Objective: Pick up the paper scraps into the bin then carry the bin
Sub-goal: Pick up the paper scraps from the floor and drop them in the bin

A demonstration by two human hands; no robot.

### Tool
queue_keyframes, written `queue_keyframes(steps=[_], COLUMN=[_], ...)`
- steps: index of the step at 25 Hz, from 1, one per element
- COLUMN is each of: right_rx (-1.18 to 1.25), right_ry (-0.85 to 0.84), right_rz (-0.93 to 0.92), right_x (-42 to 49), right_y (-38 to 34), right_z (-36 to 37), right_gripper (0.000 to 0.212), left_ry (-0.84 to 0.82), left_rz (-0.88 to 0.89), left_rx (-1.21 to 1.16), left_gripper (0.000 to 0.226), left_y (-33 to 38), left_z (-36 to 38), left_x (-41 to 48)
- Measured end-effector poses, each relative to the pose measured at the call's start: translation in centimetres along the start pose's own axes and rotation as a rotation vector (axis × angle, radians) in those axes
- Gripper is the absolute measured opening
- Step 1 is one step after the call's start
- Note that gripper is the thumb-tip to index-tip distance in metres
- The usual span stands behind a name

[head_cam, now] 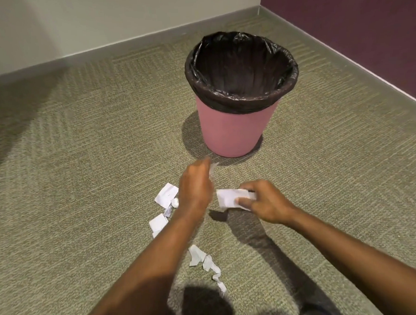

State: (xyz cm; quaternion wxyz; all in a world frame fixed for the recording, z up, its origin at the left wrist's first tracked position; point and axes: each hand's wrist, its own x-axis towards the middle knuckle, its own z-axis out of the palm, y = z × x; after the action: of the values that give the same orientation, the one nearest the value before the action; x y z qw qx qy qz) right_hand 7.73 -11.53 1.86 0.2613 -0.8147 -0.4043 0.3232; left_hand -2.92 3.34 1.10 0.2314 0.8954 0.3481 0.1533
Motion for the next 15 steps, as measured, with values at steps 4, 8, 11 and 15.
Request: queue_keyframes(steps=[4,8,11,15], right_rx=[0.269,0.452,0.567,0.662], right_ry=[0.358,0.607,0.593,0.457], right_rz=[-0.115,-0.129,0.047,0.135], right_x=[1.7,5.2,7.9,9.9], right_y=[-5.9,-10.2,-11.3,-11.1], right_z=[-7.7,-14.2,-17.2,-18.9], right_gripper=[0.014,0.010,0.011,0.016], left_ry=[0.394,0.429,0.345,0.091], left_rz=[-0.189,-0.119,-0.189,-0.344], left_rx=[-0.420,-0.638,-0.681,-0.791], left_gripper=[0.030,0.030,0.035,0.038], left_y=[3.9,8.0,10.5,11.8], left_z=[-6.7,-11.5,-12.7,-12.5], left_x=[4.4,9.6,13.9,16.9])
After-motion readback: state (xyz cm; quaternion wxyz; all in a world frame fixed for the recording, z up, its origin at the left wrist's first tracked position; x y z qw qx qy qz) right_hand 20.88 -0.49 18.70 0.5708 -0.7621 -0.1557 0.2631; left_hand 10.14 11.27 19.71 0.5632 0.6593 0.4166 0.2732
